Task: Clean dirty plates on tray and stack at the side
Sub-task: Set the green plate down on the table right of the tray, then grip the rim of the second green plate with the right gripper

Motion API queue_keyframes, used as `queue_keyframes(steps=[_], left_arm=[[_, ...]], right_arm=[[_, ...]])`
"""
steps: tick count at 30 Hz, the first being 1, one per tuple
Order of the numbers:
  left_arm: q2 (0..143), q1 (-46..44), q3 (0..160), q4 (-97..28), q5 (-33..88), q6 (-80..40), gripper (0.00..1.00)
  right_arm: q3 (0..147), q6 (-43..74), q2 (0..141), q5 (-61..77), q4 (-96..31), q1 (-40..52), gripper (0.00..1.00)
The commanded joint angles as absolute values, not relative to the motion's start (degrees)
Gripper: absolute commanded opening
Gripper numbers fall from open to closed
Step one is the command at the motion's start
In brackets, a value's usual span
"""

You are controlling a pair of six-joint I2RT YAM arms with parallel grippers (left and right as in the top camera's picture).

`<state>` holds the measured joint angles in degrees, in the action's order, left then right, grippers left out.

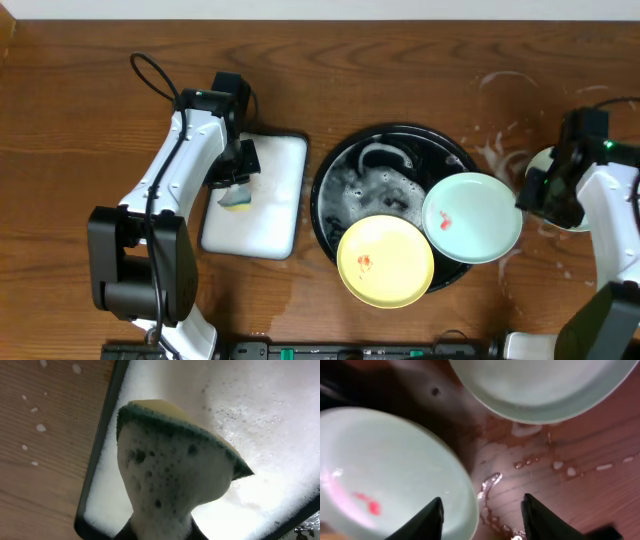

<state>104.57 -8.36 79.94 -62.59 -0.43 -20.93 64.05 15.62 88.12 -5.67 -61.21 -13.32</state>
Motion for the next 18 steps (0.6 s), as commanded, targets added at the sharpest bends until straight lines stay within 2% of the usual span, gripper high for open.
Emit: queue_keyframes(steps=[1, 2, 5, 6, 7, 12, 18], left_arm=[[104.49, -8.34, 79.88, -62.65, -1.28, -20.53, 0.13], [104.49, -8.34, 79.88, -62.65, -1.28, -20.53, 0.13], [104.49, -8.32, 79.88, -62.67, -1.28, -20.53, 0.13], [104.49, -8.32, 79.88, -62.70, -1.26, -20.53, 0.13], [104.49, -8.32, 79.88, -62.70, -1.26, -20.53, 0.13], [104.49, -8.32, 79.88, -62.67, -1.10, -20.56, 0.13], [104.49, -8.34, 79.88, -62.63, -1.10, -20.53, 0.13]], right_arm=[[56.45, 15.55, 88.09, -2.20, -54.76, -12.75, 0.40], [55.11, 15.35, 88.09, -0.56, -53.39, -12.75, 0.38], [52.42, 15.40, 88.09, 0.47, -50.87, -12.75, 0.24], [52.40, 15.38, 88.07, 0.25, -50.41, -12.75, 0.04], [52.53, 15.40, 88.05, 0.25, -50.13, -12.75, 0.01], [56.90, 15.35, 87.18, 3.16, -49.91, -12.64, 0.01], [59.24, 13.65, 86.85, 21.78, -41.71, -11.40, 0.01]])
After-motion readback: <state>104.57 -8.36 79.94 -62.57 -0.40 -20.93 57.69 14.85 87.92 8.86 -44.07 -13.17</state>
